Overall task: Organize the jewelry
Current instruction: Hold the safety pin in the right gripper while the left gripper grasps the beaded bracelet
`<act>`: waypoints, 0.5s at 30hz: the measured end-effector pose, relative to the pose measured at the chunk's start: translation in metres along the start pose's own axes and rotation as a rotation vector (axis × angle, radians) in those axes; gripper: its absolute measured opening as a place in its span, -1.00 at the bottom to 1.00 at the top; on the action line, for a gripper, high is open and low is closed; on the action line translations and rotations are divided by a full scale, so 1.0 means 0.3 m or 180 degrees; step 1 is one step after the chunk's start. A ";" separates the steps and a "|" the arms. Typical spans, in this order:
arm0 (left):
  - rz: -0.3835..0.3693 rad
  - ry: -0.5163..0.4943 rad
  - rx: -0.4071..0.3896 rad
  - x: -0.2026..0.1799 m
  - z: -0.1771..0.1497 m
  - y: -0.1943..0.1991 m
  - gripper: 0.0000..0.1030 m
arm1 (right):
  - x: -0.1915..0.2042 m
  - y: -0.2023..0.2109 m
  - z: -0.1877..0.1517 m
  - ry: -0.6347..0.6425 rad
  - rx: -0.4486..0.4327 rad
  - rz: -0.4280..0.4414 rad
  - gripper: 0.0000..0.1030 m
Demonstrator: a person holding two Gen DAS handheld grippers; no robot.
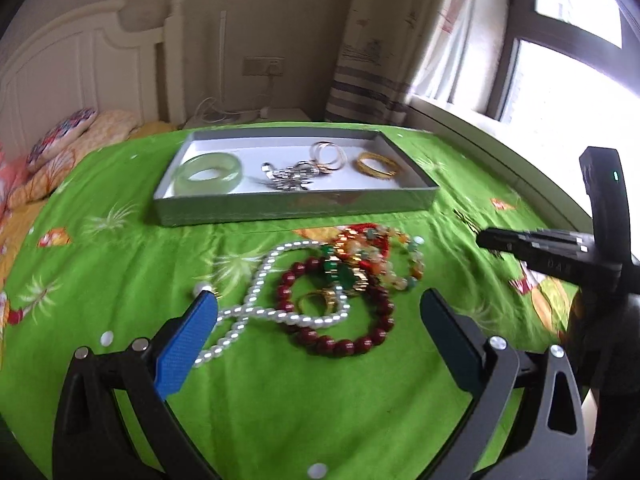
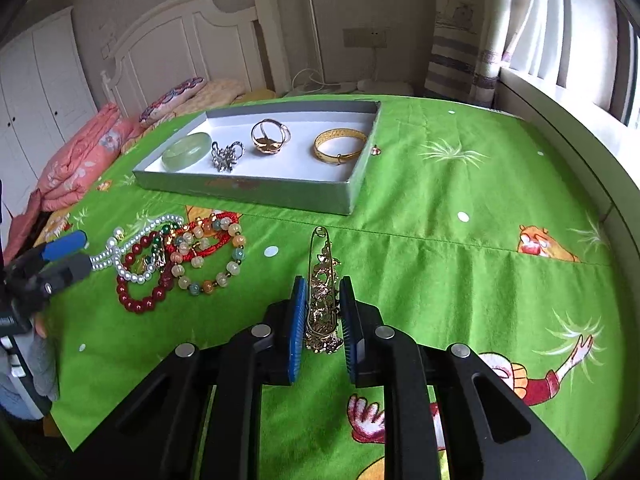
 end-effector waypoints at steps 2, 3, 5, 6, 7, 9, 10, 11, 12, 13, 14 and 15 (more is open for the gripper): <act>-0.0033 -0.0279 0.0016 -0.086 0.022 -0.015 0.94 | -0.041 0.020 -0.002 -0.0152 -0.0087 0.0121 -0.66; -0.0072 -0.0384 0.0026 -0.123 0.037 -0.025 0.91 | -0.059 0.029 -0.006 -0.0218 -0.0127 0.0159 -0.66; -0.0151 -0.0536 0.0097 -0.181 0.071 -0.057 0.77 | -0.084 0.044 -0.013 -0.0321 -0.0204 0.0258 -0.66; -0.0166 -0.0577 0.0141 -0.201 0.088 -0.077 0.65 | -0.094 0.048 -0.016 -0.0351 -0.0223 0.0307 -0.66; -0.0197 -0.0611 0.0197 -0.216 0.105 -0.100 0.59 | -0.100 0.049 -0.014 -0.0372 -0.0230 0.0343 -0.66; -0.0275 -0.0620 0.0335 -0.235 0.131 -0.151 0.33 | -0.105 0.054 -0.015 -0.0398 -0.0255 0.0383 -0.66; -0.0308 -0.0607 0.0411 -0.237 0.142 -0.177 0.25 | -0.106 0.054 -0.016 -0.0394 -0.0257 0.0397 -0.66; -0.0341 -0.0589 0.0493 -0.236 0.152 -0.204 0.08 | -0.107 0.054 -0.016 -0.0397 -0.0258 0.0402 -0.66; -0.0367 -0.0568 0.0553 -0.229 0.155 -0.225 -0.05 | -0.109 0.056 -0.015 -0.0403 -0.0262 0.0410 -0.66; -0.0387 -0.0554 0.0595 -0.223 0.159 -0.245 -0.11 | -0.111 0.057 -0.015 -0.0408 -0.0267 0.0434 -0.66; -0.0387 -0.0553 0.0623 -0.221 0.161 -0.263 -0.20 | -0.114 0.057 -0.016 -0.0418 -0.0271 0.0453 -0.66; -0.0387 -0.0569 0.0592 -0.221 0.163 -0.266 -0.22 | -0.117 0.057 -0.018 -0.0429 -0.0273 0.0465 -0.66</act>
Point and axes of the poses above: each gripper's, at about its wrist camera, not at the fingertips, and y roughly against the way its jaws point, x to its left, z to its top, the point moved 2 cm from there along -y, roughly the way its jaws point, and after that the axes turned 15 degrees about x, right-handed, at the moved point
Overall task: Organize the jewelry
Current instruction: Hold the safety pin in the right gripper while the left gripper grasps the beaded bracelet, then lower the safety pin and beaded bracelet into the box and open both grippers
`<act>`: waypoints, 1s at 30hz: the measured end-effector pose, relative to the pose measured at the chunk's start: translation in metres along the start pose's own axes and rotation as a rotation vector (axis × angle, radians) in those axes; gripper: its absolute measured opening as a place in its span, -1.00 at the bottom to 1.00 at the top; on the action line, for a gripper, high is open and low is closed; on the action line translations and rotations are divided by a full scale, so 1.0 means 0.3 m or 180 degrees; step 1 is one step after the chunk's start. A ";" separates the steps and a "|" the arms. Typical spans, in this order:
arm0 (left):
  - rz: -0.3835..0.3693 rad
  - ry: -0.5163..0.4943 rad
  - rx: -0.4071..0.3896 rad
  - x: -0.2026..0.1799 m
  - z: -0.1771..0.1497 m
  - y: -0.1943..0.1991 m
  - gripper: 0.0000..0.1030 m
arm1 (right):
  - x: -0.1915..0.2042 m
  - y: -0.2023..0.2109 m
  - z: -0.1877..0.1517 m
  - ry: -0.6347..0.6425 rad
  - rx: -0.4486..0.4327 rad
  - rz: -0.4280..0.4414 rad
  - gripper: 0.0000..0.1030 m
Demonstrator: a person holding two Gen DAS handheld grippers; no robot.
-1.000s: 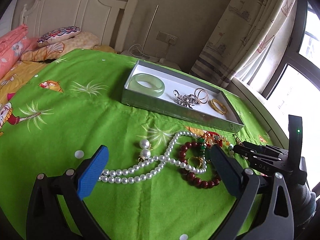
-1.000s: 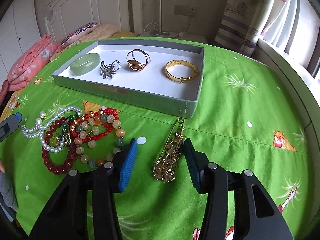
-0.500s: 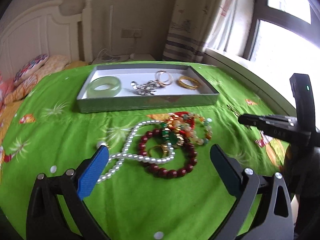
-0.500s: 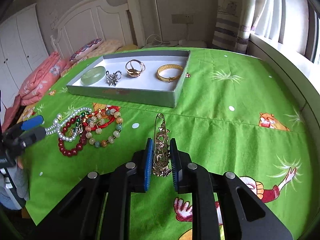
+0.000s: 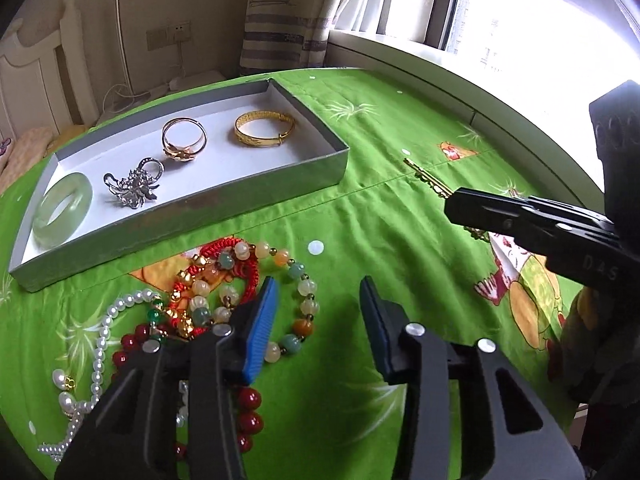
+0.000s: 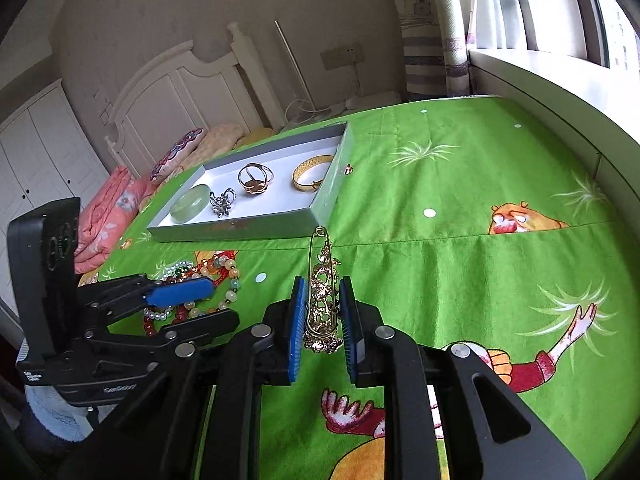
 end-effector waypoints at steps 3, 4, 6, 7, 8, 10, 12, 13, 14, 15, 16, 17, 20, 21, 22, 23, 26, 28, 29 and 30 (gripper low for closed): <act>0.0063 -0.0054 0.0016 -0.007 0.018 -0.012 -0.28 | -0.005 -0.001 0.002 -0.0009 0.0005 0.0031 -0.66; 0.0101 -0.0084 0.0023 -0.012 0.022 -0.016 -0.30 | -0.005 -0.002 0.003 -0.0008 0.0007 0.0031 -0.66; 0.0263 -0.0148 0.0043 -0.023 0.031 -0.023 -0.52 | -0.005 -0.002 0.003 -0.0003 0.0003 0.0023 -0.66; 0.0313 -0.0177 0.0047 -0.028 0.035 -0.025 -0.56 | -0.005 -0.001 0.001 -0.0002 -0.0002 0.0020 -0.66; 0.0303 -0.0192 0.0046 -0.029 0.033 -0.023 -0.65 | -0.004 -0.001 0.001 -0.0002 -0.0007 0.0018 -0.66; 0.0300 -0.0160 0.0036 -0.018 0.029 -0.019 -0.81 | -0.004 -0.001 -0.002 -0.0001 -0.0010 0.0007 -0.66; 0.0250 -0.0093 0.0019 -0.004 0.021 -0.011 -0.82 | -0.003 -0.002 -0.003 0.0001 -0.0011 -0.0003 -0.66; 0.0241 -0.0054 0.0003 0.004 0.018 -0.007 -0.82 | -0.003 -0.002 -0.003 0.0002 -0.0012 -0.0007 -0.66; 0.0234 -0.0019 -0.0044 0.011 0.015 0.005 -0.82 | -0.002 -0.002 -0.003 0.0002 -0.0013 -0.0009 -0.66; 0.0214 0.0011 -0.0100 0.016 0.010 0.021 -0.82 | -0.001 -0.003 -0.002 0.0001 -0.0015 -0.0007 -0.66; 0.0182 0.0043 -0.0162 0.023 0.008 0.041 -0.82 | -0.001 -0.002 -0.002 0.0000 -0.0017 -0.0007 -0.66; 0.0154 0.0073 -0.0231 0.029 0.007 0.067 -0.82 | -0.001 -0.002 -0.003 -0.0002 -0.0022 -0.0008 -0.66; 0.0068 0.0142 -0.0416 0.053 0.014 0.154 -0.82 | 0.000 0.001 -0.005 0.0002 -0.0042 0.0000 -0.66; 0.0039 0.0159 -0.0470 0.061 0.018 0.182 -0.82 | 0.001 0.004 -0.005 0.0006 -0.0057 0.0004 -0.66; 0.0024 0.0178 -0.0519 0.067 0.021 0.209 -0.82 | 0.002 0.008 -0.007 0.0012 -0.0074 0.0012 -0.66; 0.0007 0.0194 -0.0563 0.075 0.023 0.235 -0.82 | 0.003 0.013 -0.008 0.0019 -0.0091 0.0020 -0.66; -0.0038 0.0238 -0.0660 0.096 0.027 0.288 -0.82 | 0.009 0.025 -0.014 0.0049 -0.0137 0.0030 -0.66; -0.0032 0.0249 -0.0709 0.104 0.029 0.313 -0.82 | 0.014 0.030 -0.018 0.0073 -0.0154 0.0021 -0.66; -0.0026 0.0249 -0.0729 0.107 0.029 0.324 -0.82 | 0.016 0.032 -0.019 0.0084 -0.0159 0.0012 -0.66; -0.0019 0.0252 -0.0746 0.109 0.033 0.333 -0.82 | 0.019 0.033 -0.021 0.0096 -0.0159 0.0007 -0.66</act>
Point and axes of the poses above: each gripper's, at about its wrist camera, not at the fingertips, and y roughly against the way its jaws point, x to its left, z to its top, the point moved 2 cm from there along -y, roughly the way its jaws point, and after that the axes turned 15 degrees about x, right-handed, at the moved point
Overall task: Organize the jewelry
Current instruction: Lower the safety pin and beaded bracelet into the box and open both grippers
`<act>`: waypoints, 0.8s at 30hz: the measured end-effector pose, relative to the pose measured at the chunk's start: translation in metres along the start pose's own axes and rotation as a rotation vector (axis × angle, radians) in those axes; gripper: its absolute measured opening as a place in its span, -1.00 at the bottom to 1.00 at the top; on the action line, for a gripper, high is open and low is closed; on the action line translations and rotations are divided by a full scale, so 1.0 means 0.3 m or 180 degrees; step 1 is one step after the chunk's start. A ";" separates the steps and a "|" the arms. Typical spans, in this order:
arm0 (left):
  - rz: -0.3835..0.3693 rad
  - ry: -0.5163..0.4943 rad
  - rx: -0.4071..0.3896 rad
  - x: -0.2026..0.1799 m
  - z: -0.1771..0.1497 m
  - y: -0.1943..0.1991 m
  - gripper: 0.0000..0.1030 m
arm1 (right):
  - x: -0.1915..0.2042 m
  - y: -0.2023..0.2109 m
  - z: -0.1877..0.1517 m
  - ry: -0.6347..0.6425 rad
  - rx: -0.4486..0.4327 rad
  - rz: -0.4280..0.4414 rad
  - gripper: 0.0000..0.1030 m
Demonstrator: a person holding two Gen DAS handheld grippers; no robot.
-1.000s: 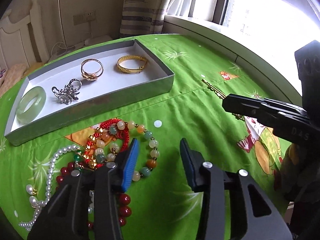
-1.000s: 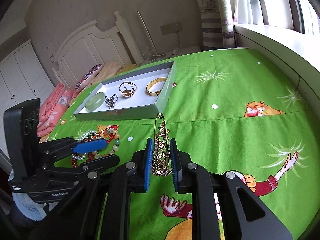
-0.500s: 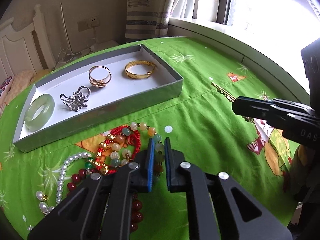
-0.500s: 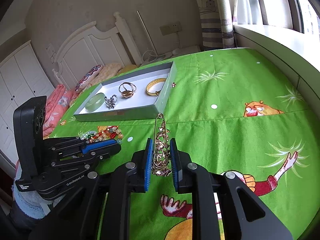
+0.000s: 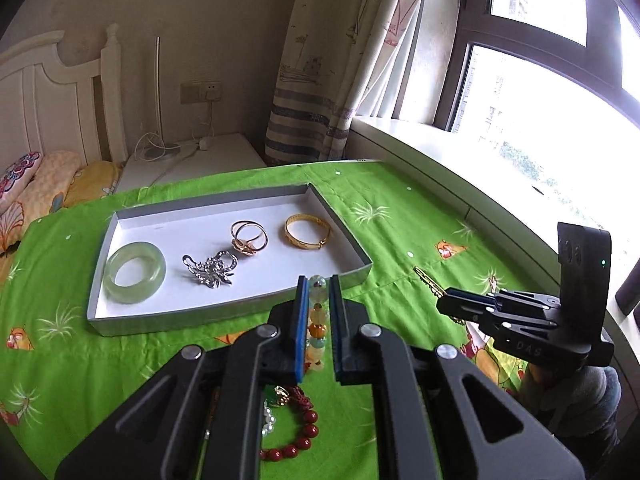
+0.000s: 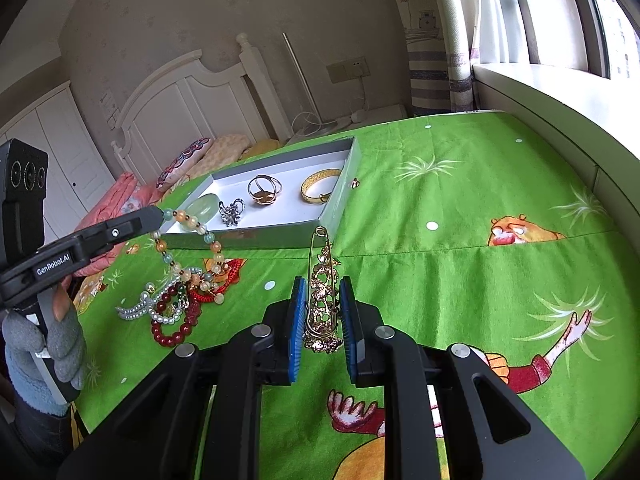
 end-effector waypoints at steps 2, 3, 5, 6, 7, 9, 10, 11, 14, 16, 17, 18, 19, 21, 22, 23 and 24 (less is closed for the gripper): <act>0.0011 -0.0001 -0.0025 0.004 0.011 0.015 -0.82 | 0.007 0.001 0.000 0.0018 0.0001 -0.0012 -0.66; 0.0015 -0.0003 -0.0034 0.007 0.017 0.021 -0.82 | 0.010 0.000 0.001 0.0029 0.0003 -0.0014 -0.66; 0.0044 -0.0020 -0.0055 0.010 0.033 0.033 -0.82 | 0.016 -0.004 0.005 0.0049 0.0008 -0.0020 -0.66; 0.0064 -0.0031 -0.0064 0.010 0.041 0.038 -0.82 | 0.021 -0.007 0.008 0.0067 0.0014 -0.0023 -0.66; 0.0086 -0.0040 -0.0072 0.011 0.051 0.044 -0.82 | 0.027 -0.011 0.012 0.0088 0.0017 -0.0030 -0.66; 0.0126 -0.0052 -0.0086 0.020 0.071 0.055 -0.82 | 0.041 -0.019 0.021 0.0137 0.0017 -0.0045 -0.66; 0.0142 -0.0052 -0.0092 0.026 0.079 0.059 -0.82 | 0.051 -0.024 0.026 0.0167 0.0022 -0.0050 -0.66; 0.0160 -0.0047 -0.0095 0.032 0.090 0.061 -0.82 | 0.062 -0.027 0.033 0.0196 0.0020 -0.0056 -0.66; 0.0209 -0.0011 -0.0088 0.061 0.124 0.059 -0.82 | 0.092 -0.030 0.059 0.0289 -0.0005 -0.0070 -0.66; 0.0238 0.0030 -0.0080 0.087 0.151 0.050 -0.82 | 0.113 -0.031 0.085 0.0346 -0.0033 -0.0082 -0.66; 0.0250 0.0052 -0.0067 0.098 0.166 0.044 -0.82 | 0.122 -0.031 0.099 0.0371 -0.0046 -0.0082 -0.66; 0.0268 0.0073 -0.0058 0.111 0.184 0.037 -0.82 | 0.131 -0.033 0.113 0.0395 -0.0056 -0.0082 -0.66; 0.0296 0.0092 -0.0052 0.123 0.199 0.031 -0.82 | 0.141 -0.036 0.127 0.0418 -0.0065 -0.0085 -0.66; 0.0357 0.0136 -0.0039 0.148 0.228 0.014 -0.82 | 0.158 -0.049 0.155 0.0461 -0.0064 -0.0083 -0.66; 0.0367 0.0166 -0.0030 0.162 0.243 0.007 -0.82 | 0.162 -0.058 0.168 0.0471 -0.0061 -0.0077 -0.66; 0.0381 0.0196 -0.0022 0.176 0.257 -0.001 -0.82 | 0.166 -0.069 0.182 0.0473 -0.0053 -0.0060 -0.66; 0.0401 0.0223 -0.0013 0.192 0.274 -0.010 -0.82 | 0.170 -0.080 0.194 0.0468 -0.0040 -0.0036 -0.66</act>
Point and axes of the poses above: each gripper's, at about its wrist camera, not at the fingertips, and y roughly against the way its jaws point, x to its left, z to its top, the point moved 2 cm from there along -y, roughly the way its jaws point, and after that the axes turned 15 degrees about x, right-handed, at the moved point
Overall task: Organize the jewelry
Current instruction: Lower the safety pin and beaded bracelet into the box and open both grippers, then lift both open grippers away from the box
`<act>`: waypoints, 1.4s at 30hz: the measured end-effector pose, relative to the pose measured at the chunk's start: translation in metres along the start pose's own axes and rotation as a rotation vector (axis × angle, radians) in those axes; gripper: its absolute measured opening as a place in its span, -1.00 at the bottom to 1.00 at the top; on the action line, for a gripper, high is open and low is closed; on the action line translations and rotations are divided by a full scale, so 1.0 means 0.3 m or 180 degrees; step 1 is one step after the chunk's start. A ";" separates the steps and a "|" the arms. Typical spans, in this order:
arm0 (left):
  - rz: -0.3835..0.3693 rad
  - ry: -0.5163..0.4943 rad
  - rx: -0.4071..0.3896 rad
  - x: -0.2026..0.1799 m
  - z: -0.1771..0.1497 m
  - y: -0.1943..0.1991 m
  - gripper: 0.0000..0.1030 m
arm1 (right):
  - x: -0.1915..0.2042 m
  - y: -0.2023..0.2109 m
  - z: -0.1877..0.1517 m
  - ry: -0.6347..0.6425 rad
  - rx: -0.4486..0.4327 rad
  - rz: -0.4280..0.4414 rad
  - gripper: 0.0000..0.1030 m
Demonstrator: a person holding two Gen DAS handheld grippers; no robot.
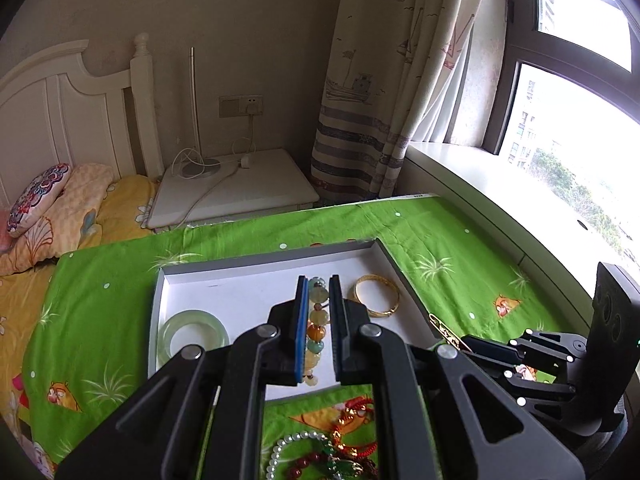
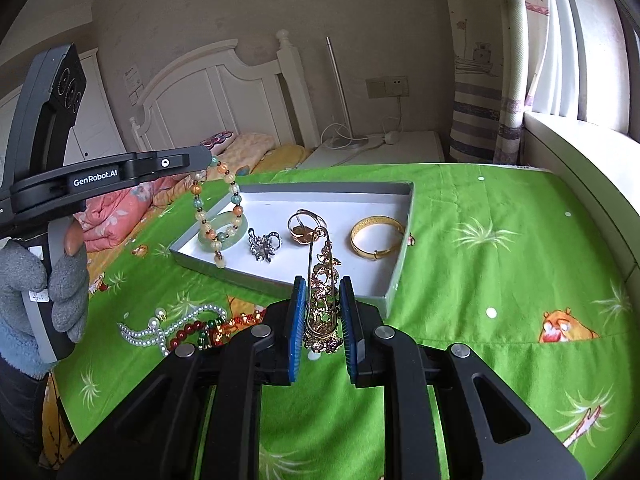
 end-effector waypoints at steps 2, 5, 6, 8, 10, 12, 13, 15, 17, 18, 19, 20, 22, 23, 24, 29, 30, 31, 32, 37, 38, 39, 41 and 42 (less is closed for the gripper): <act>0.0045 0.0061 0.0017 0.024 0.030 -0.023 -0.82 | 0.002 -0.028 0.027 -0.0009 0.0018 0.0009 -0.66; 0.0135 0.0158 0.0032 0.058 0.075 -0.061 -0.82 | 0.002 -0.073 0.073 -0.0016 0.0044 0.0018 -0.66; 0.0150 0.0194 0.0041 0.073 0.089 -0.075 -0.82 | 0.003 -0.088 0.087 -0.0023 0.0059 0.0029 -0.66; 0.0160 0.0284 0.0066 0.104 0.111 -0.107 -0.82 | 0.004 -0.118 0.110 -0.0031 0.0090 0.0019 -0.66; 0.0178 0.0366 0.0087 0.130 0.126 -0.138 -0.82 | -0.003 -0.151 0.129 -0.0070 0.0135 0.0025 -0.66; 0.0250 0.0406 0.0091 0.153 0.140 -0.166 -0.82 | -0.009 -0.180 0.140 -0.0098 0.0181 0.0004 -0.66; 0.0287 0.0424 0.0098 0.164 0.149 -0.178 -0.82 | -0.012 -0.194 0.144 -0.0112 0.0205 -0.0008 -0.66; 0.0317 0.0467 0.0114 0.183 0.159 -0.199 -0.82 | -0.018 -0.216 0.150 -0.0150 0.0250 0.0001 -0.66; 0.0329 0.0526 0.0112 0.202 0.162 -0.213 -0.82 | -0.022 -0.231 0.152 -0.0168 0.0274 0.0003 -0.66; 0.0313 0.0554 0.0118 0.210 0.162 -0.220 -0.82 | -0.023 -0.236 0.151 -0.0173 0.0279 0.0009 -0.66; 0.0310 0.0574 0.0132 0.216 0.159 -0.230 -0.82 | -0.024 -0.240 0.151 -0.0179 0.0281 0.0014 -0.66; 0.0316 0.0577 0.0142 0.219 0.153 -0.239 -0.81 | -0.025 -0.243 0.150 -0.0179 0.0281 0.0013 -0.66; 0.0324 0.0594 0.0096 0.224 0.139 -0.246 -0.71 | -0.029 -0.247 0.152 -0.0189 0.0262 0.0008 -0.65; 0.0309 0.0633 0.0098 0.229 0.130 -0.249 -0.31 | -0.034 -0.246 0.153 -0.0206 0.0228 0.0015 -0.65; 0.0297 0.0693 0.0080 0.236 0.117 -0.245 0.19 | -0.040 -0.243 0.154 -0.0223 0.0184 0.0042 -0.63; 0.0208 0.0861 -0.0008 0.261 0.055 -0.211 0.46 | -0.075 -0.202 0.143 -0.0357 0.0009 0.0178 -0.61; 0.0215 0.0872 -0.0013 0.263 0.042 -0.204 0.50 | -0.083 -0.192 0.139 -0.0397 -0.0030 0.0198 -0.59; 0.0230 0.0870 -0.0020 0.265 0.030 -0.197 0.53 | -0.091 -0.181 0.135 -0.0437 -0.0065 0.0218 -0.56; 0.0239 0.0859 -0.0028 0.266 0.019 -0.190 0.57 | -0.099 -0.171 0.130 -0.0472 -0.0097 0.0238 -0.56; 0.0339 0.0789 -0.0015 0.267 -0.036 -0.151 0.67 | -0.136 -0.130 0.109 -0.0607 -0.0198 0.0305 -0.42; 0.0363 0.0774 -0.0001 0.267 -0.052 -0.140 0.71 | -0.140 -0.122 0.103 -0.0630 -0.0214 0.0312 -0.37; 0.0386 0.0761 0.0013 0.266 -0.071 -0.128 0.73 | -0.141 -0.114 0.096 -0.0647 -0.0228 0.0319 -0.26; 0.0396 0.0741 0.0011 0.269 -0.120 -0.096 0.79 | -0.144 -0.097 0.084 -0.0657 -0.0267 0.0345 -0.20; 0.0410 0.0734 0.0004 0.272 -0.146 -0.079 0.81 | -0.143 -0.089 0.077 -0.0656 -0.0277 0.0356 -0.20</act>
Point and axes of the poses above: each gripper's, at about its wrist camera, not at the fingertips, and y roughly against the way its jaws point, x to its left, z to its top, the point moved 2 cm from there along -y, roughly the way its jaws point, and after that the axes turned 15 degrees about x, right-handed, at the moved point
